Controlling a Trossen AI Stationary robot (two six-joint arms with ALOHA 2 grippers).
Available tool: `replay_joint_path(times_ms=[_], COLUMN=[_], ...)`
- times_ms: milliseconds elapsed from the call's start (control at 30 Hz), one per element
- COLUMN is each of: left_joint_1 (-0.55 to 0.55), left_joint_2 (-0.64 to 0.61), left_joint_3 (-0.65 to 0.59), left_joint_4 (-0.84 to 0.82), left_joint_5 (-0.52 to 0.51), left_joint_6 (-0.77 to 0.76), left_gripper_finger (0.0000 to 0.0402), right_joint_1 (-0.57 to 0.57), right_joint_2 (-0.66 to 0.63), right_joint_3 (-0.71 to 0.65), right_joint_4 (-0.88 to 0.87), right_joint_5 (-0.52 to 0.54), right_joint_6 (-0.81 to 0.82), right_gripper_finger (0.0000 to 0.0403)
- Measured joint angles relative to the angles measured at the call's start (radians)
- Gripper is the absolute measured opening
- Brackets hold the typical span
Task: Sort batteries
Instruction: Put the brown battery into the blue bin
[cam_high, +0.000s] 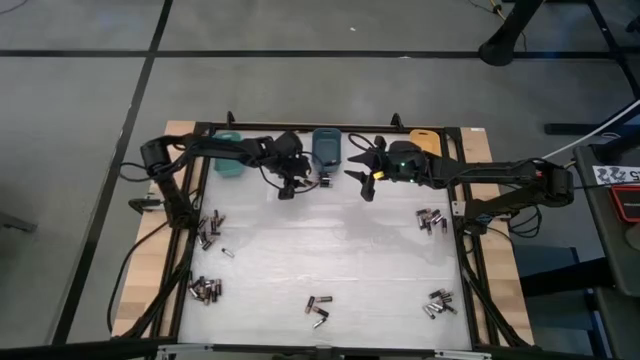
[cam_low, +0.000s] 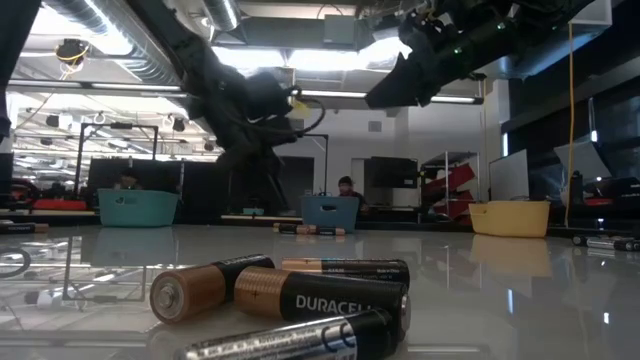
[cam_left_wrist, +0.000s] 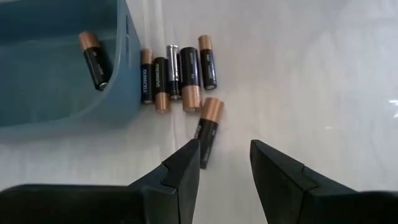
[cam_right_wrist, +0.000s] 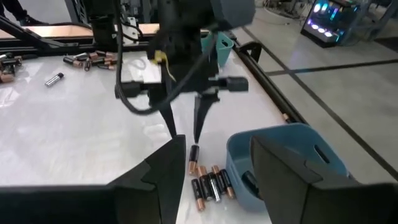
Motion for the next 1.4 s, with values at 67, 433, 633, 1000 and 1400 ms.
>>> replay_joint_path(times_ms=[67,433,633,1000,1400], left_joint_1=[0.000,0.001,-0.002,-0.005,-0.050], left_joint_2=[0.015,0.088,0.111,0.111,0.051], left_joint_3=[0.013,0.033,0.038,0.037,0.030], left_joint_4=[0.000,-0.002,-0.003,-0.007,-0.163], left_joint_5=[-0.020,-0.047,-0.042,-0.041,0.027], left_joint_6=[0.001,0.022,0.015,-0.047,-0.097], left_gripper_finger=[0.0131,0.0131,0.0131,0.0050,0.0040], right_joint_1=[0.000,0.000,0.000,0.000,0.000], right_joint_2=[0.000,0.000,0.000,0.000,0.000], right_joint_3=[0.000,0.000,0.000,0.000,0.000], right_joint_4=[0.017,0.034,0.036,0.035,0.000], right_joint_5=[0.000,-0.006,-0.006,-0.005,-0.005], right_joint_6=[-0.009,-0.030,-0.034,-0.034,-0.034], right_gripper_finger=[0.0182,0.0182,0.0182,0.0182,0.0182])
